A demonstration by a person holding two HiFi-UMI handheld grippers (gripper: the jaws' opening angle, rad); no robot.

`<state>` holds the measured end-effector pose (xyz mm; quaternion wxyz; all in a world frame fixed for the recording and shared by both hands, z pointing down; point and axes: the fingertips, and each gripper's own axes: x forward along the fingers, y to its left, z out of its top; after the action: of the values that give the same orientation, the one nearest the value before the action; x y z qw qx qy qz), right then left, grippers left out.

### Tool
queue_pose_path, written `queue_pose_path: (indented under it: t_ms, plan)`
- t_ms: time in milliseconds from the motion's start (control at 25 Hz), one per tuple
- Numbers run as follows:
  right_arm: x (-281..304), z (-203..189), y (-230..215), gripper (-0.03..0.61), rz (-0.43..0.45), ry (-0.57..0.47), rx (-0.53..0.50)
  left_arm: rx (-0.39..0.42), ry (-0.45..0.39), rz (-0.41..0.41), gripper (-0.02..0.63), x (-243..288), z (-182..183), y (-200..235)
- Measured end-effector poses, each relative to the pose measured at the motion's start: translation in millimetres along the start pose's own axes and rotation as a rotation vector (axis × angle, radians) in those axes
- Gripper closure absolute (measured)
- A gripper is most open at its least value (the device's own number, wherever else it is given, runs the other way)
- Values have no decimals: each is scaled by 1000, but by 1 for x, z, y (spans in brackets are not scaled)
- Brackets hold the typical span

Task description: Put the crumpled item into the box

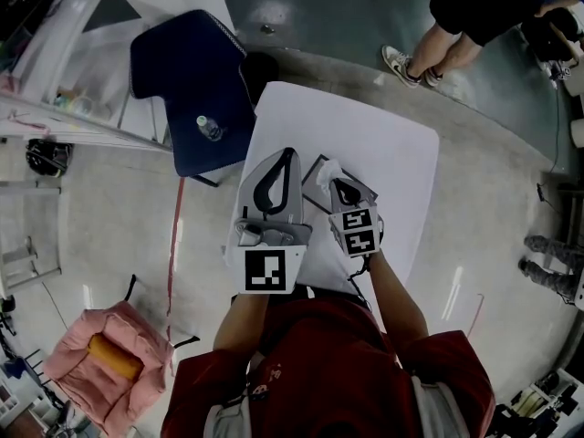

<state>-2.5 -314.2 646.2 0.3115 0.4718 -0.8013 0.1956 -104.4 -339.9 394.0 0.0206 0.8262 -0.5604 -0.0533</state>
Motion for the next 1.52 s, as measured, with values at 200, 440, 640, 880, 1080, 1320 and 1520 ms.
queue_pose_path:
  t_ms: [200,440,640,880,1080,1320,1520]
  plan:
    - [17,-26,-1,575,1,94,-10,-16,-6,9,611,-1,-1,4]
    - [35,-53,-4,575,6,194,-16,-23,3,15,611,-2,-5,7]
    - [48,-64,-8,575,19,258,-31,-30,23,20,611,-1,-10,9]
    - [64,-80,-10,575,37,340,-32,-23,30,21,611,0,-15,14]
    - [73,-91,-11,575,53,406,-46,-42,29,30,611,0,-14,16]
    - [82,-104,-12,575,62,467,-59,-43,30,35,611,1,-18,18]
    - [89,-115,-11,574,70,521,-60,-48,31,35,611,3,-19,19]
